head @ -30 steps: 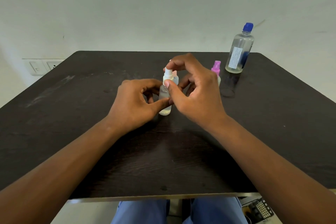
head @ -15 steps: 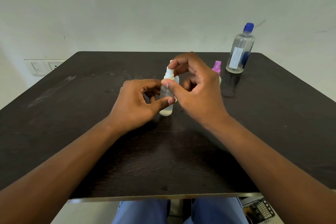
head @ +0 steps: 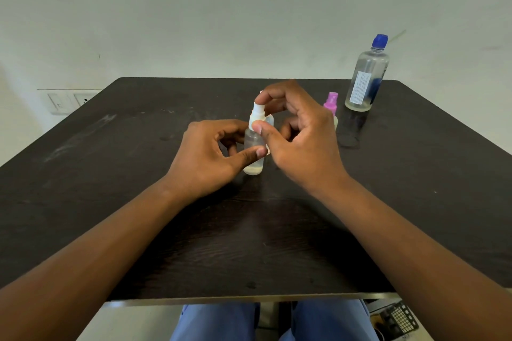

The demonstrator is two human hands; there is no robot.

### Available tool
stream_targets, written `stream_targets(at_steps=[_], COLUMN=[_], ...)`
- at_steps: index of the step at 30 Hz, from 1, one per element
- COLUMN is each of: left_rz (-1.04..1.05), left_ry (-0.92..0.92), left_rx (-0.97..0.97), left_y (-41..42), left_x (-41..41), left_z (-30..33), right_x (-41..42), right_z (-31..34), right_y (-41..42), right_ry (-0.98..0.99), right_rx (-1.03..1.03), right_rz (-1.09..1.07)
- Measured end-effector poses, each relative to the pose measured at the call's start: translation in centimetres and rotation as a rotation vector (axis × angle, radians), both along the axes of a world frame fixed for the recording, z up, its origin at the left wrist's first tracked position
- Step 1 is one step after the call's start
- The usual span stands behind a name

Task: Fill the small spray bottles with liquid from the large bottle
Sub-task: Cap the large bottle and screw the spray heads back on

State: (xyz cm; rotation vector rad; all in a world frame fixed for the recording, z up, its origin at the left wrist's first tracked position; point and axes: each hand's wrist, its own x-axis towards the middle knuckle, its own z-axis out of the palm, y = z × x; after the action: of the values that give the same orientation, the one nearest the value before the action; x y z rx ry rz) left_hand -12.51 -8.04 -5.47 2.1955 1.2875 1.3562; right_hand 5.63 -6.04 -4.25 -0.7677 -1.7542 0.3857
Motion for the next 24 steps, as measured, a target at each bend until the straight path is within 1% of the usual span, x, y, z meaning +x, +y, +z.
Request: stream_targets(at_steps=[6, 8, 11, 13, 16, 19, 22, 24], left_rz=[0.014, 0.010, 0.000, -0.002, 0.001, -0.012, -0.027, -0.031], left_ry=[0.032, 0.033, 0.032, 0.037, 0.032, 0.017, 0.015, 0.010], left_rx=[-0.014, -0.009, 0.002, 0.007, 0.004, 0.003, 0.008, 0.009], left_y=[0.0, 0.0, 0.1, 0.1, 0.2, 0.1, 0.0, 0.1], left_x=[0.0, 0.0, -0.1, -0.2, -0.3, -0.1, 0.1, 0.1], left_z=[-0.1, -0.1, 0.0, 0.0, -0.1, -0.2, -0.1, 0.0], right_x=[-0.2, -0.1, 0.0, -0.1, -0.2, 0.0, 0.1, 0.2], right_z=[0.1, 0.3, 0.8, 1.0, 0.9, 0.8, 0.8, 0.8], right_y=[0.0, -0.2, -0.5, -0.6, -0.3, -0.4, -0.7, -0.6], right_ry=[-0.028, -0.007, 0.055, 0.095, 0.124, 0.096, 0.061, 0.061], right_rx=[0.019, -0.038, -0.184, -0.226, -0.184, -0.097, -0.056, -0.087], right_rz=[-0.010, 0.056, 0.176, 0.186, 0.098, 0.021, 0.041, 0.108])
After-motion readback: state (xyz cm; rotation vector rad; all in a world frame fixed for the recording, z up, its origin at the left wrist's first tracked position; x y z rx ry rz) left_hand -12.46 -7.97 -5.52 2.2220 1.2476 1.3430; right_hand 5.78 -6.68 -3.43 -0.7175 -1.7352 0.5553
